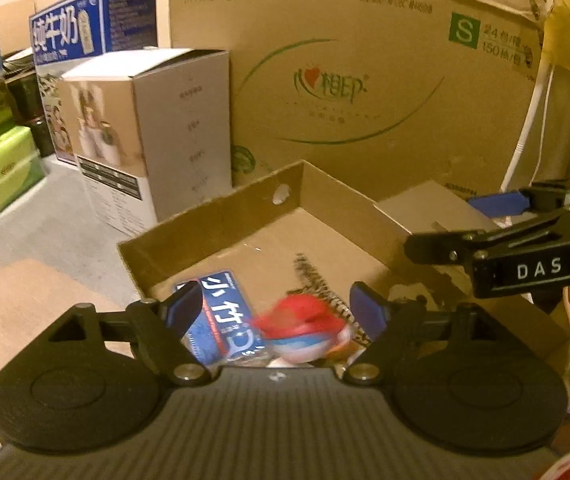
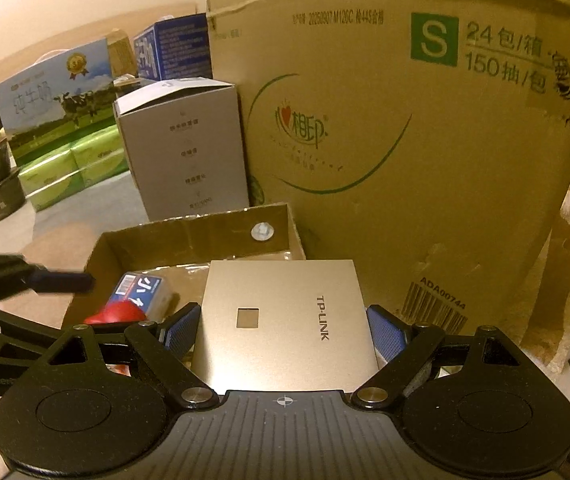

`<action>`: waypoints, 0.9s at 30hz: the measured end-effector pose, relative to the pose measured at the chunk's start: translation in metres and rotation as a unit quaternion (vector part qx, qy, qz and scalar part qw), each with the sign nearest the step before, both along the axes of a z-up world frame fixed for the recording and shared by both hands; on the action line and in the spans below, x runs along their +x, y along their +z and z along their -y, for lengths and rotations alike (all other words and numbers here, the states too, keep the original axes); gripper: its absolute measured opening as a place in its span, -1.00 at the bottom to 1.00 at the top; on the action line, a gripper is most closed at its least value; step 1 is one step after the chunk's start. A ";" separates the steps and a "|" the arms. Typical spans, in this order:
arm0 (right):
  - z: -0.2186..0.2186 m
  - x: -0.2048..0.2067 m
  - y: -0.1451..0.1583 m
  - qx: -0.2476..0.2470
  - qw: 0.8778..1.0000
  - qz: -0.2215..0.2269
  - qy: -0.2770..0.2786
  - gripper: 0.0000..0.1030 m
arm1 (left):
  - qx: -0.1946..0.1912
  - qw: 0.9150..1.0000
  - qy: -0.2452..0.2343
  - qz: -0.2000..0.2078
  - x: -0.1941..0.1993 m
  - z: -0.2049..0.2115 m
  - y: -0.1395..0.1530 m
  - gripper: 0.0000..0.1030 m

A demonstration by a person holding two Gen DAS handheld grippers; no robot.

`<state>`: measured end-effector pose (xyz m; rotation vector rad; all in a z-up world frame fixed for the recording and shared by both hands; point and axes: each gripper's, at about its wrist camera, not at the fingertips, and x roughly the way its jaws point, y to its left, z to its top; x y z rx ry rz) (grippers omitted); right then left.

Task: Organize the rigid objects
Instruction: 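Lower the figurine into the box and open the left gripper while the right lowers the router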

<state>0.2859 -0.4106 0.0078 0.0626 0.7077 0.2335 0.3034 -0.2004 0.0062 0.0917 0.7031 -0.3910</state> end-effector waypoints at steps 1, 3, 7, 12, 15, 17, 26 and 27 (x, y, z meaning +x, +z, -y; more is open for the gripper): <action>0.000 0.000 0.000 0.000 1.000 -0.001 0.001 0.69 | -0.002 1.000 0.003 -0.001 -0.001 -0.003 0.001 0.52; -0.001 -0.001 0.000 -0.001 1.000 -0.003 0.002 0.69 | -0.003 1.000 0.007 0.000 -0.003 -0.006 0.002 0.52; -0.005 -0.002 0.003 -0.002 1.000 -0.002 0.006 0.69 | -0.001 1.000 0.008 0.002 -0.010 -0.011 0.005 0.52; -0.010 0.000 0.008 0.000 1.000 0.001 0.011 0.69 | -0.002 1.000 0.007 0.001 -0.014 -0.013 0.006 0.52; -0.013 0.003 0.011 -0.002 1.000 0.003 0.013 0.69 | -0.005 1.000 0.008 0.001 -0.015 -0.016 0.006 0.52; -0.016 0.005 0.012 -0.002 1.000 0.003 0.014 0.69 | -0.004 1.000 0.009 0.002 -0.014 -0.017 0.006 0.52; -0.026 0.021 0.010 0.005 1.000 0.001 0.019 0.69 | -0.007 1.000 0.007 0.000 -0.011 -0.020 0.005 0.52; -0.028 0.023 0.010 0.006 1.000 0.001 0.020 0.69 | -0.007 1.000 0.008 0.000 -0.011 -0.020 0.004 0.52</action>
